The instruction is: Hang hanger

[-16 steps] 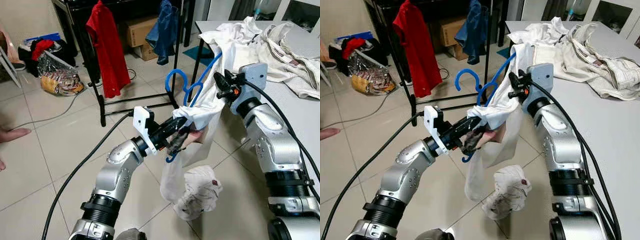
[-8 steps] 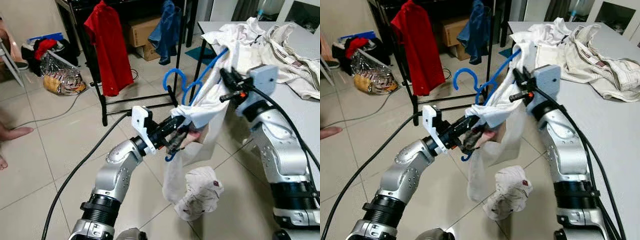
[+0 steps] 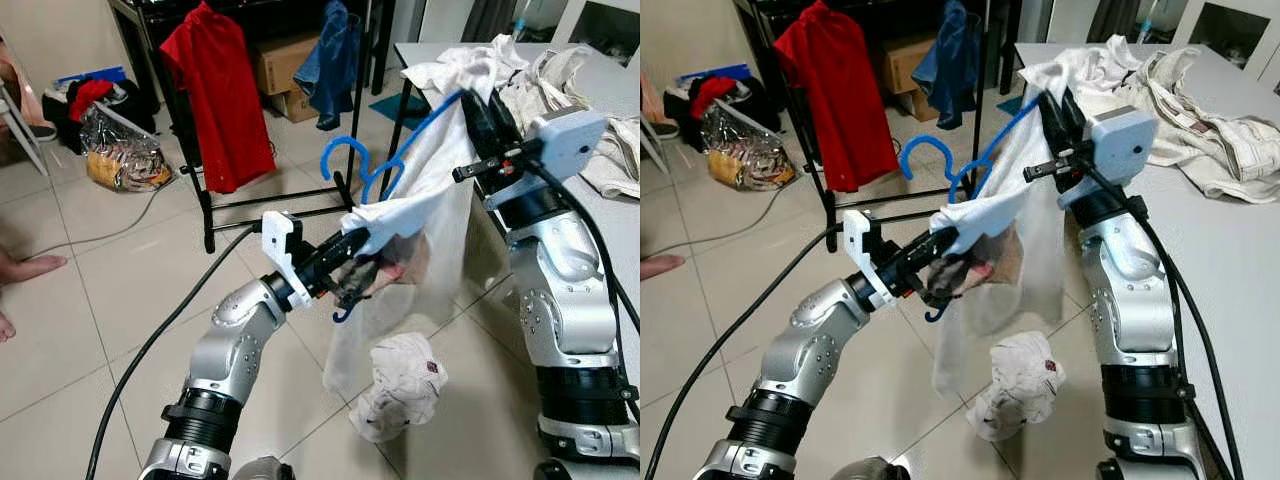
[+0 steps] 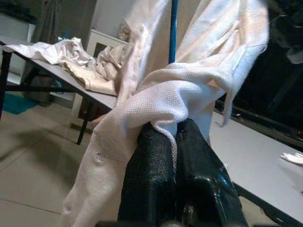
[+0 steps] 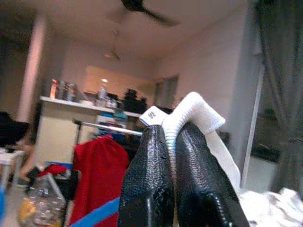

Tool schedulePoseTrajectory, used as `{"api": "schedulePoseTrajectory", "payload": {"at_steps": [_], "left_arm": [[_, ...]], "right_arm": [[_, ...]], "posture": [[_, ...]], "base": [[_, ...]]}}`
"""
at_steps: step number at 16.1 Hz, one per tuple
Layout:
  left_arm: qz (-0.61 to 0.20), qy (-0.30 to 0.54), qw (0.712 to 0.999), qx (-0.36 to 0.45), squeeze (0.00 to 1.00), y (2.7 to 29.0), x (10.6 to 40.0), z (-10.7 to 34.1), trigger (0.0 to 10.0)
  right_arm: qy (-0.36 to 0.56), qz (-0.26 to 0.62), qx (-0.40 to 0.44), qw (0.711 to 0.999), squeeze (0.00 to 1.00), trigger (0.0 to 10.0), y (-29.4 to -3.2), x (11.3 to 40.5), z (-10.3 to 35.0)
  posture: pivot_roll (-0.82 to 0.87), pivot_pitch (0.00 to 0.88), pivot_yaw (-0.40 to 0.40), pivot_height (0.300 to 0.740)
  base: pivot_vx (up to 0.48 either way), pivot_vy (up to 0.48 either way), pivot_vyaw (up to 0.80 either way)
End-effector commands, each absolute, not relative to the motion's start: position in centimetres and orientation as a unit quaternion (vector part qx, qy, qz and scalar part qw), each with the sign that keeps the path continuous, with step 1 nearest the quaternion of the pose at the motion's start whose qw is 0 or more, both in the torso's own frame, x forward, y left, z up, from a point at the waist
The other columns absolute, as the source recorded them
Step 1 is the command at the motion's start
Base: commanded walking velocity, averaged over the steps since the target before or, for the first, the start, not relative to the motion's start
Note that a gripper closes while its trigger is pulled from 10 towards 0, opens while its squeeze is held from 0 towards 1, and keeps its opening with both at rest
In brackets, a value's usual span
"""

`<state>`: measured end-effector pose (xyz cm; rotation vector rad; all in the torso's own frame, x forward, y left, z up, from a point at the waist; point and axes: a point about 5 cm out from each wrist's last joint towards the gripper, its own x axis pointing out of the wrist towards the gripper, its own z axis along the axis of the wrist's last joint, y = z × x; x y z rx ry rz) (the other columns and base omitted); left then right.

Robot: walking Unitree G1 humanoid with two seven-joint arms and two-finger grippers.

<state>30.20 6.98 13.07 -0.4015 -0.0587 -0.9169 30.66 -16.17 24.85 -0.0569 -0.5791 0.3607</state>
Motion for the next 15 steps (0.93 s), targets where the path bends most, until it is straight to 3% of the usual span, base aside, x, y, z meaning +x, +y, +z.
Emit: {"api": "schedulePoseTrajectory", "payload": {"at_steps": [1, 7, 15], "left_arm": [[-0.434, -0.035, 0.878, -0.197, 0.0, 7.2, 30.5, 13.6, 10.0], [-0.434, -0.037, 0.878, -0.197, 0.0, 7.2, 30.7, 13.9, 10.0], [-0.429, -0.035, 0.882, -0.194, 0.0, 7.3, 30.9, 13.8, 10.0]], "right_arm": [[-0.311, 0.209, -0.013, 0.927, 0.0, 0.0, -15.4, 29.9, 25.7], [-0.277, 0.294, -0.033, 0.914, 0.0, 0.0, -14.2, 28.6, 23.8], [-0.256, 0.412, -0.059, 0.873, 0.0, 0.0, -12.4, 26.5, 23.1]], "posture": [[0.01, 0.0, 0.046, 0.723], [0.01, 0.0, 0.05, 0.723], [0.01, 0.0, 0.048, 0.723]], "base": [[0.0, 0.0, 0.0], [0.0, 0.0, 0.0], [0.0, 0.0, 0.0]]}}
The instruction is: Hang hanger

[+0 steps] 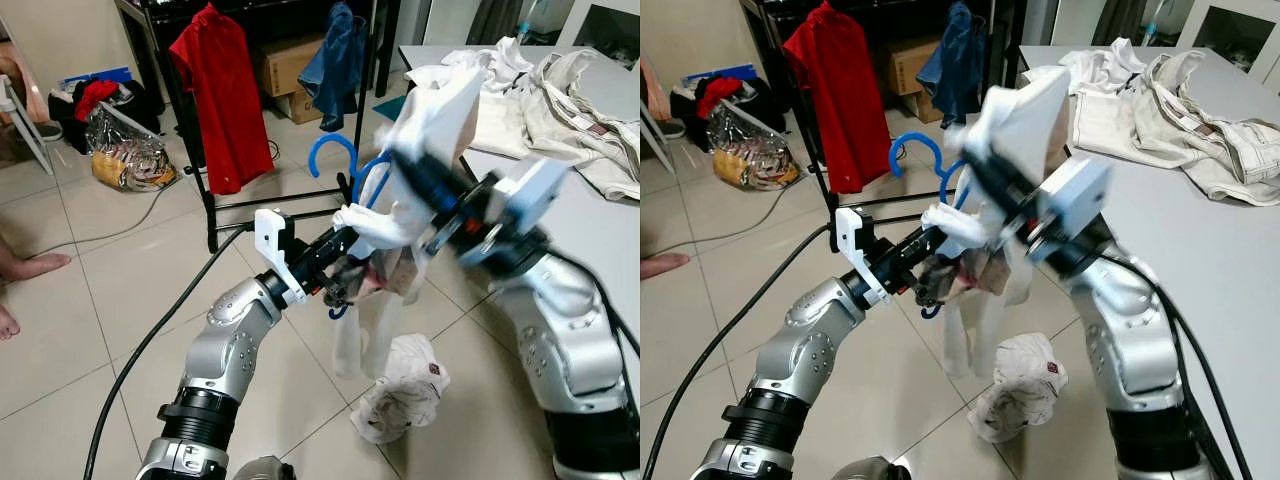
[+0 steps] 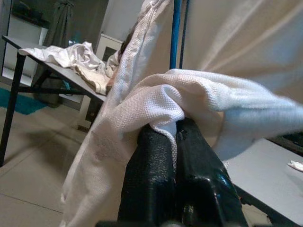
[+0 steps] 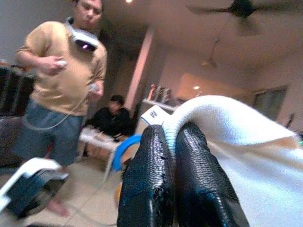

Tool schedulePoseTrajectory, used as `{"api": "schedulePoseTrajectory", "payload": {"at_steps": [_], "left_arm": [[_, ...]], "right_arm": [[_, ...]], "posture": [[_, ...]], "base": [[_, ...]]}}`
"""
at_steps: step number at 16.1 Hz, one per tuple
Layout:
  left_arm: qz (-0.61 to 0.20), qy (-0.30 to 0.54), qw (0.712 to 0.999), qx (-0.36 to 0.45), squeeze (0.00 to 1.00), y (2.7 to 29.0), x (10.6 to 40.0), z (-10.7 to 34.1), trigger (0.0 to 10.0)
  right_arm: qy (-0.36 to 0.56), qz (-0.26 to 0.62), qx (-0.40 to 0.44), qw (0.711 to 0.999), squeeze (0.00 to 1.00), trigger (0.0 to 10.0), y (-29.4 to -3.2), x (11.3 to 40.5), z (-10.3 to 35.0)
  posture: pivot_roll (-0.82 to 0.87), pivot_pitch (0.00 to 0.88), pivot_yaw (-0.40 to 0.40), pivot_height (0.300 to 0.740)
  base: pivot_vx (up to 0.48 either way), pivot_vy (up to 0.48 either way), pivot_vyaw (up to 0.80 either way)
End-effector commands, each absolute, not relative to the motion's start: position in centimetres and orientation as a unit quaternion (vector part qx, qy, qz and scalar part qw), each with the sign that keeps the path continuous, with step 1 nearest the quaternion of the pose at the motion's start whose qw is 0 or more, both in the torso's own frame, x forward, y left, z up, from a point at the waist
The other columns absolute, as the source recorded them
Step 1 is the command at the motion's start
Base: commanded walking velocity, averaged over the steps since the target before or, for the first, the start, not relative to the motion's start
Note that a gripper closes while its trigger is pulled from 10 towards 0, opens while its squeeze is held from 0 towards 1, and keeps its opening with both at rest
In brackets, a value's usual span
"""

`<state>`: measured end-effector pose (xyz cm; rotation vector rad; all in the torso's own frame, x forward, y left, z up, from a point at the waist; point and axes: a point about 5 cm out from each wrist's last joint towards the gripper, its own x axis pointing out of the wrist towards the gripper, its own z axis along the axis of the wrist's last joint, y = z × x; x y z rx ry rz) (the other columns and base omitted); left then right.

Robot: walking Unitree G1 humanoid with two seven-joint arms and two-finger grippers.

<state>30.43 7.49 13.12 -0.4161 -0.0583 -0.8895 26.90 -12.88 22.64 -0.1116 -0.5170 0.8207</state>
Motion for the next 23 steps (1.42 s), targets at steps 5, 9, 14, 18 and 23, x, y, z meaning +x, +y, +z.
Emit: {"api": "schedulePoseTrajectory", "payload": {"at_steps": [5, 9, 14, 18, 23], "left_arm": [[-0.425, -0.036, 0.884, -0.191, 0.0, 7.4, 31.0, 13.9, 10.0], [-0.427, -0.035, 0.884, -0.19, 0.0, 7.2, 31.2, 13.9, 10.0], [-0.439, -0.039, 0.886, -0.146, 0.0, 6.6, 31.3, 14.2, 10.0], [-0.449, -0.052, 0.882, -0.135, 0.0, 6.0, 31.1, 15.2, 10.0], [-0.447, -0.06, 0.883, -0.126, 0.0, 6.0, 31.2, 15.5, 10.0]], "right_arm": [[-0.195, 0.473, -0.092, 0.854, 0.0, 0.0, -11.4, 25.7, 20.9], [-0.175, 0.468, -0.131, 0.856, 0.0, 0.0, -11.5, 26.1, 20.2], [-0.139, 0.39, -0.176, 0.893, 0.0, 10.0, -11.4, 28.7, 19.1], [-0.151, 0.352, -0.154, 0.911, 1.0, 10.0, -12.1, 29.7, 19.6], [-0.149, 0.337, -0.193, 0.909, 0.0, 10.0, -11.9, 29.9, 19.1]], "posture": [[0.01, 0.0, 0.047, 0.723], [0.0, 0.0, 0.049, 0.723], [0.0, 0.0, 0.048, 0.723], [0.0, 0.0, 0.047, 0.723], [0.0, 0.0, 0.048, 0.723]], "base": [[0.0, 0.0, 0.0], [0.0, 0.0, 0.0], [0.0, 0.0, 0.0], [0.0, 0.0, 0.0], [0.0, 0.0, 0.0]]}}
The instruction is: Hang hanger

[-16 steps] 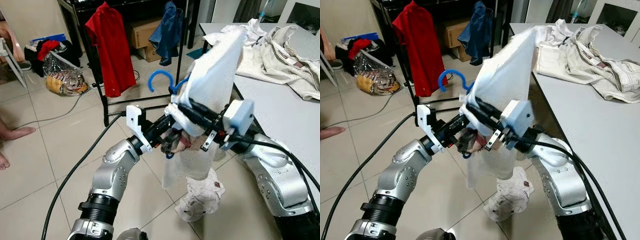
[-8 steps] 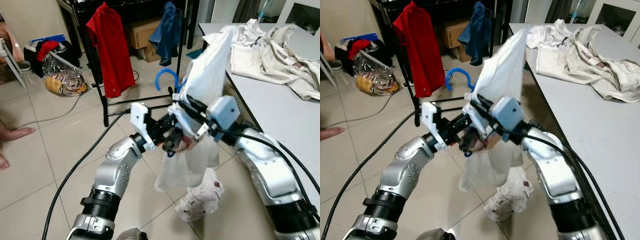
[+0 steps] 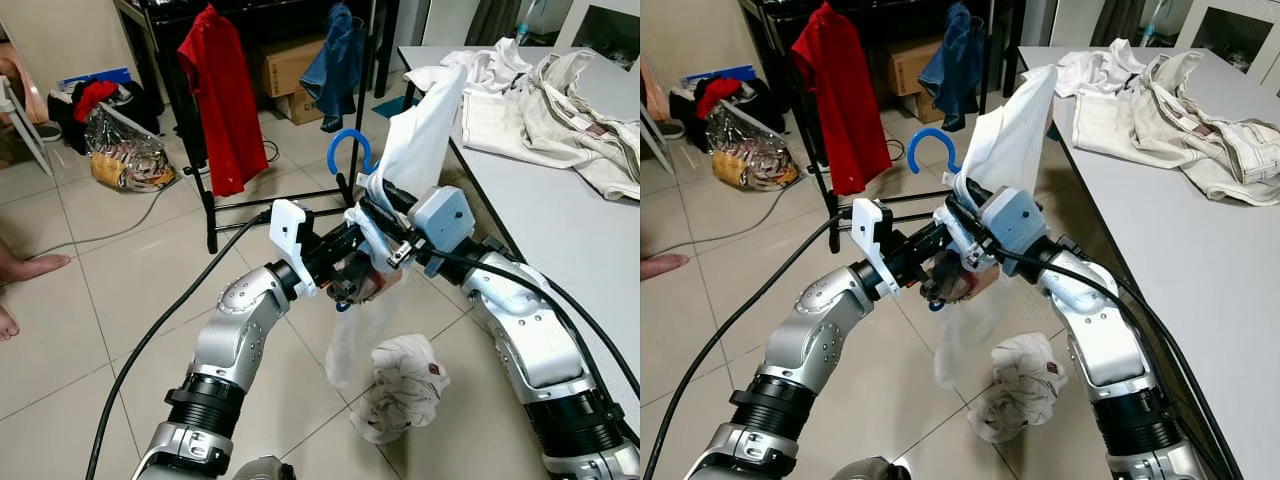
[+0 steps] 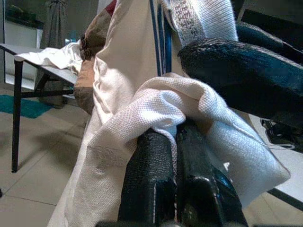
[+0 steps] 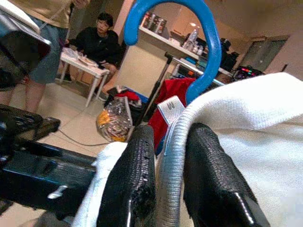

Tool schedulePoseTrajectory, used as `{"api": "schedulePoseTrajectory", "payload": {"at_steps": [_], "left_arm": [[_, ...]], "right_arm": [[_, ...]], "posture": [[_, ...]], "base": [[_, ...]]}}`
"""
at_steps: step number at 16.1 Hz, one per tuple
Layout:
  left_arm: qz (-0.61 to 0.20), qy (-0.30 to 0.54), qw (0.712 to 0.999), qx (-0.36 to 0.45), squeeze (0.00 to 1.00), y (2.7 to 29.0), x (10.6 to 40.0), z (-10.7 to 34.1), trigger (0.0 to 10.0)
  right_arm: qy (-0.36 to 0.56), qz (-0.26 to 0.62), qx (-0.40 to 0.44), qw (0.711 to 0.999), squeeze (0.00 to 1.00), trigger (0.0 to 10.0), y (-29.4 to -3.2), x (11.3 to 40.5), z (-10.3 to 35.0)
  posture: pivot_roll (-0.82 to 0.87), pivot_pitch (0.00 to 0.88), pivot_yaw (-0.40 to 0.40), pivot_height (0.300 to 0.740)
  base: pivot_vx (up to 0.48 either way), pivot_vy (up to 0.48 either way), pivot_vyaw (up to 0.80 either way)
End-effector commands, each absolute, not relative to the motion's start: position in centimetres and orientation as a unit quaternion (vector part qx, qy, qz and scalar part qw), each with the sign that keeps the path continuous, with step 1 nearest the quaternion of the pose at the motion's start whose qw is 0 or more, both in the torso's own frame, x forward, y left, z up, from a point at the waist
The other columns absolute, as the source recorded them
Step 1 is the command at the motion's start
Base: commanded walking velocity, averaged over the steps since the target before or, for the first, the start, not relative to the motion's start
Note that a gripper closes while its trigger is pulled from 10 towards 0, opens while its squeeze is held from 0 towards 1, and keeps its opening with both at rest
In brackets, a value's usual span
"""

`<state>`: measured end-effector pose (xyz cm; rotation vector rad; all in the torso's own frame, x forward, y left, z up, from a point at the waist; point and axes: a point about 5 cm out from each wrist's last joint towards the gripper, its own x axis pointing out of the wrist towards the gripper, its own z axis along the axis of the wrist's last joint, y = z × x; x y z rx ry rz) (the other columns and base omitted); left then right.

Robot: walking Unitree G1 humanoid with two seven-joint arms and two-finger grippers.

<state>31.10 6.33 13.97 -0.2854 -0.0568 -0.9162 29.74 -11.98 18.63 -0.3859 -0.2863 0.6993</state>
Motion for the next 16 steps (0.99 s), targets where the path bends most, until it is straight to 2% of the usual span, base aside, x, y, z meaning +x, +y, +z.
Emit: {"api": "schedulePoseTrajectory", "payload": {"at_steps": [1, 2, 4, 5, 6, 14, 15, 16], "left_arm": [[-0.446, -0.061, 0.884, -0.126, 0.0, 6.1, 31.2, 15.6, 10.0], [-0.445, -0.062, 0.885, -0.126, 0.0, 6.2, 31.3, 15.6, 10.0], [-0.441, -0.06, 0.887, -0.125, 0.0, 6.5, 31.5, 15.6, 10.0], [-0.44, -0.059, 0.887, -0.124, 0.0, 6.7, 31.6, 15.6, 10.0], [-0.439, -0.058, 0.888, -0.123, 0.0, 6.8, 31.6, 15.5, 10.0], [-0.438, -0.052, 0.889, -0.123, 0.0, 6.9, 31.5, 15.2, 10.0], [-0.437, -0.051, 0.89, -0.122, 0.0, 7.1, 31.6, 15.1, 10.0], [-0.437, -0.051, 0.89, -0.122, 0.0, 7.1, 31.6, 15.1, 10.0]], "right_arm": [[-0.157, 0.324, -0.193, 0.913, 0.48, 10.0, -12.4, 30.1, 19.3], [-0.16, 0.321, -0.187, 0.915, 1.0, 10.0, -12.8, 30.1, 19.5], [-0.159, 0.319, -0.196, 0.914, 1.0, 10.0, -13.2, 30.1, 19.4], [-0.153, 0.325, -0.194, 0.913, 0.93, 10.0, -13.3, 30.0, 19.2], [-0.151, 0.331, -0.189, 0.912, 0.0, 10.0, -13.4, 29.9, 19.2], [-0.149, 0.379, -0.139, 0.902, 0.0, 10.0, -14.5, 28.5, 19.9], [-0.158, 0.368, -0.136, 0.906, 0.83, 10.0, -15.0, 28.5, 20.4], [-0.157, 0.369, -0.141, 0.905, 0.99, 10.0, -15.1, 28.5, 20.3]], "posture": [[0.0, 0.0, 0.047, 0.723], [0.0, 0.0, 0.048, 0.723], [0.0, 0.0, 0.046, 0.723], [0.0, 0.0, 0.045, 0.723], [0.0, 0.0, 0.045, 0.723], [0.0, 0.0, 0.046, 0.723], [0.0, 0.0, 0.047, 0.723], [0.0, 0.0, 0.048, 0.723]], "base": [[0.0, 0.0, 0.0], [0.0, 0.0, 0.0], [0.0, 0.0, 0.0], [0.0, 0.0, 0.0], [0.0, 0.0, 0.0], [0.0, 0.0, 0.0], [0.0, 0.0, 0.0], [0.0, 0.0, 0.0]]}}
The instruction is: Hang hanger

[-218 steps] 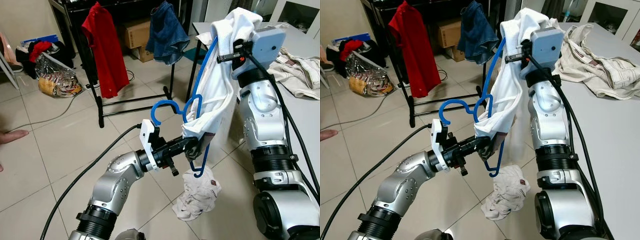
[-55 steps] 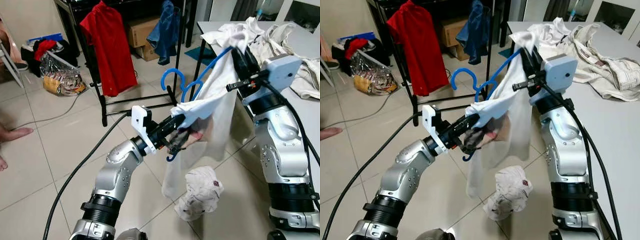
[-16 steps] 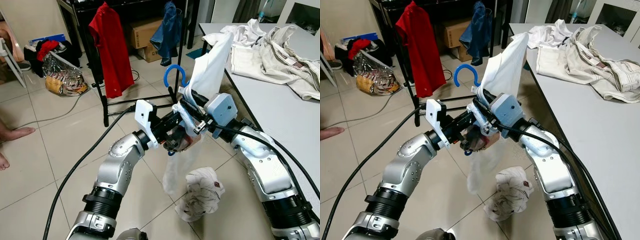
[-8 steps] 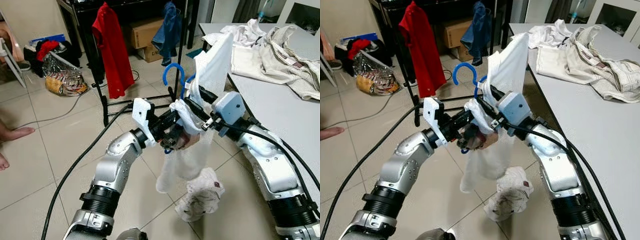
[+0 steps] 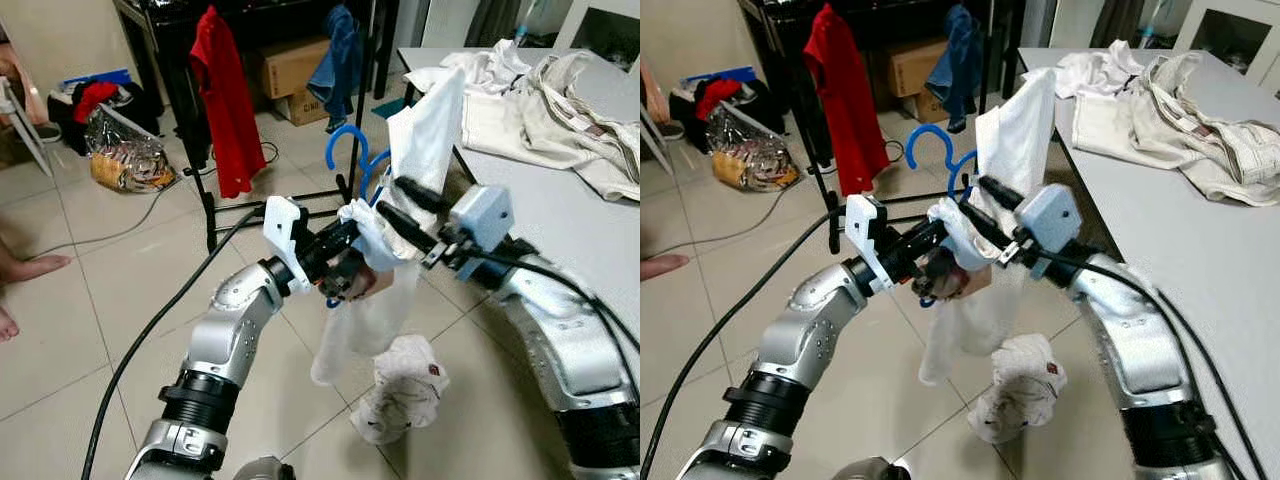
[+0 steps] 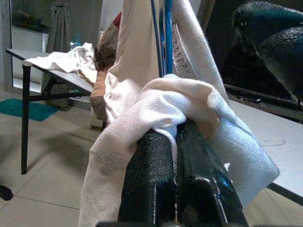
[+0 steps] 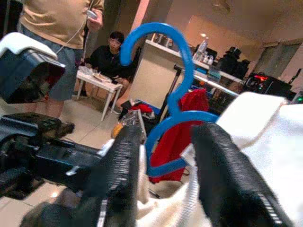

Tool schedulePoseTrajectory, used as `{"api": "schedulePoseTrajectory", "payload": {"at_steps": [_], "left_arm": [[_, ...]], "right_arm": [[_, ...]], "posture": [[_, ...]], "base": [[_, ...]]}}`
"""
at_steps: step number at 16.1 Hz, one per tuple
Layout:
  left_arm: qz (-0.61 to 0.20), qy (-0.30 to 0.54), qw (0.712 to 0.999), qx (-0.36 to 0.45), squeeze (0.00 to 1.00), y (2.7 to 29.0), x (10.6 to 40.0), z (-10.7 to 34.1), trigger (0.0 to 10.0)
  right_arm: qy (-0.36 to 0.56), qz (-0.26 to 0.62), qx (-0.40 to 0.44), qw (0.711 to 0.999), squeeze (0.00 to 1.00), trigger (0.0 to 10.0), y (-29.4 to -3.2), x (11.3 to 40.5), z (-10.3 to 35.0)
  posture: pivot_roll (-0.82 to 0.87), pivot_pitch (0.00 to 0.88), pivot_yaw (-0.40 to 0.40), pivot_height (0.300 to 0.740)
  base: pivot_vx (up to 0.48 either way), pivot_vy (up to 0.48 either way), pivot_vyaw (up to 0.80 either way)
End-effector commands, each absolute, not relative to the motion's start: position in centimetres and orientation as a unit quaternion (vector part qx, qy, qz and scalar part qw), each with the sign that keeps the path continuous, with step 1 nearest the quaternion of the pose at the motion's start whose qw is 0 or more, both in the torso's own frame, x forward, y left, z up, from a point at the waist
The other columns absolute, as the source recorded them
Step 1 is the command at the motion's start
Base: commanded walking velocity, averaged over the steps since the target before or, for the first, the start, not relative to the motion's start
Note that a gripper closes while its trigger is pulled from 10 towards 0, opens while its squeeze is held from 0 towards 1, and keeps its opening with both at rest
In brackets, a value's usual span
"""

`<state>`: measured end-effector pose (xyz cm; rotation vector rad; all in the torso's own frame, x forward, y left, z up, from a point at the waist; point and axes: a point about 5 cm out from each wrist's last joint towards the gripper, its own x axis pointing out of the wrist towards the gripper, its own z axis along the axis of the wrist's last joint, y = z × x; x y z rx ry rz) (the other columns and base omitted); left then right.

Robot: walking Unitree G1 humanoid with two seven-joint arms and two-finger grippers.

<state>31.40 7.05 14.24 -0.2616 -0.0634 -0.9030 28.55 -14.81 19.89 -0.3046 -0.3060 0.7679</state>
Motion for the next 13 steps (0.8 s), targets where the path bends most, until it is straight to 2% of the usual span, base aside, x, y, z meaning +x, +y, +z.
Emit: {"api": "schedulePoseTrajectory", "payload": {"at_steps": [1, 2, 3, 5, 8, 10, 13], "left_arm": [[-0.437, -0.049, 0.89, -0.121, 0.0, 7.1, 31.6, 15.0, 10.0], [-0.441, -0.045, 0.888, -0.12, 0.0, 7.0, 31.6, 15.0, 10.0], [-0.449, -0.036, 0.885, -0.117, 0.0, 6.9, 31.4, 14.7, 10.0], [-0.458, -0.025, 0.882, -0.109, 0.0, 6.8, 31.2, 14.3, 10.0], [-0.462, -0.008, 0.882, -0.089, 0.0, 7.5, 31.2, 13.8, 10.0], [-0.461, -0.008, 0.884, -0.08, 0.0, 8.0, 31.3, 13.9, 10.0], [-0.465, -0.007, 0.882, -0.076, 0.0, 8.2, 31.1, 13.9, 10.0]], "right_arm": [[-0.152, 0.359, -0.162, 0.906, 1.0, 10.0, -15.6, 28.6, 20.2], [-0.149, 0.349, -0.18, 0.907, 0.8, 10.0, -16.1, 28.8, 20.2], [-0.145, 0.329, -0.224, 0.906, 0.0, 10.0, -16.9, 29.2, 20.2], [-0.14, 0.305, -0.287, 0.898, 0.0, 10.0, -17.7, 29.8, 20.1], [-0.125, 0.293, -0.385, 0.866, 0.0, 10.0, -19.1, 30.1, 19.7], [-0.115, 0.286, -0.428, 0.85, 0.0, 10.0, -20.0, 30.2, 19.2], [-0.117, 0.256, -0.457, 0.844, 0.0, 10.0, -21.2, 30.6, 19.4]], "posture": [[0.0, 0.0, 0.048, 0.723], [0.0, 0.0, 0.049, 0.723], [0.0, 0.0, 0.05, 0.723], [0.0, 0.0, 0.05, 0.723], [0.01, 0.0, 0.045, 0.723], [0.01, 0.0, 0.046, 0.723], [0.01, 0.0, 0.047, 0.723]], "base": [[0.0, 0.0, 0.0], [0.0, 0.0, 0.0], [0.0, 0.0, 0.0], [0.0, 0.0, 0.0], [0.0, 0.0, 0.0], [0.0, 0.0, 0.0], [0.0, 0.0, 0.0]]}}
